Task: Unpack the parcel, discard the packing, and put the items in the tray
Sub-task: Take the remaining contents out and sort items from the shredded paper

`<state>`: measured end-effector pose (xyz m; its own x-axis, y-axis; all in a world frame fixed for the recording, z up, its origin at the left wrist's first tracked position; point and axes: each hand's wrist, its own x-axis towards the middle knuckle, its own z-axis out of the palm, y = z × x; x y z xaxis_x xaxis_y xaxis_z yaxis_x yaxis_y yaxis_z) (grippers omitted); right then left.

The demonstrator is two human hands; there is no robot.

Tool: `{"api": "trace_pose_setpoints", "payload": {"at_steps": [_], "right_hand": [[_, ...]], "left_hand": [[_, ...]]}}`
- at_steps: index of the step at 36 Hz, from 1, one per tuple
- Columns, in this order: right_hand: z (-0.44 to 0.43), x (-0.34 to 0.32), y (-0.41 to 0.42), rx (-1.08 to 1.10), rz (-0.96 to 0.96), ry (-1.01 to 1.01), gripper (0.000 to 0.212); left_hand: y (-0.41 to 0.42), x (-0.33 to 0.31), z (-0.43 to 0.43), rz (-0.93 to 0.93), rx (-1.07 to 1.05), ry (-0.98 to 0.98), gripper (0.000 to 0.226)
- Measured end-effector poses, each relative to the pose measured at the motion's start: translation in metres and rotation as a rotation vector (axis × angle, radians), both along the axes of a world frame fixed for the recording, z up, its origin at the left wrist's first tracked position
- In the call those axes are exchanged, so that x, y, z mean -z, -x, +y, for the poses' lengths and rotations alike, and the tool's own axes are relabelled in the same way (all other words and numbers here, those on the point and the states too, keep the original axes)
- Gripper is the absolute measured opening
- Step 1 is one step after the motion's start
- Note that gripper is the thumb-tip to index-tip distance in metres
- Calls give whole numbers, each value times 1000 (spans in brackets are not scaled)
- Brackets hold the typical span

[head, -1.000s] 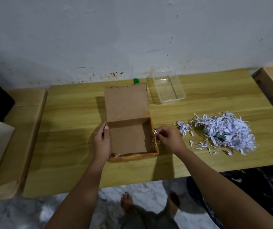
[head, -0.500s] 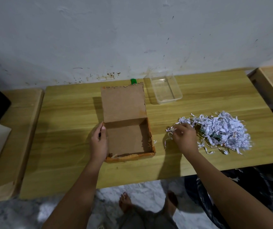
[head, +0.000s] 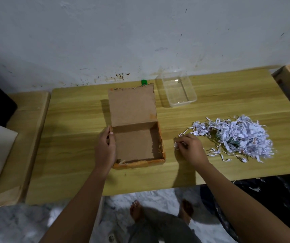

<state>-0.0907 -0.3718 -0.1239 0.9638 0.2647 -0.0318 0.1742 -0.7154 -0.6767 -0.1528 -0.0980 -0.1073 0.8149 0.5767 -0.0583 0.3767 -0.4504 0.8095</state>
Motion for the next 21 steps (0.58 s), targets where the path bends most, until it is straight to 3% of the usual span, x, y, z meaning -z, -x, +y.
{"api": "trace_pose_setpoints", "payload": {"at_steps": [7,10,13,16,19,21], "right_hand": [[-34,-14,-18,-47,-84,9,19],[-48,-28,-28,-102,-118,-25,22],[-73,-42,-45,-119,-151,-78,19],[-110,-54,-62,-84,-142,-85,21],[-156,-57,-71,-58,-173,-60,28],[-187,-53,-70,-39,-176,-50,31]], "left_hand": [[-2,-13,-1,-76,-15,-460,32],[-7,-30,-19,-224,-93,-486,32],[-28,-54,-67,-353,-14,-438,14],[-53,-55,-136,-350,165,-324,7],[-72,-44,-208,-260,522,-170,20],[-81,-36,-252,-142,737,-173,32]]}}
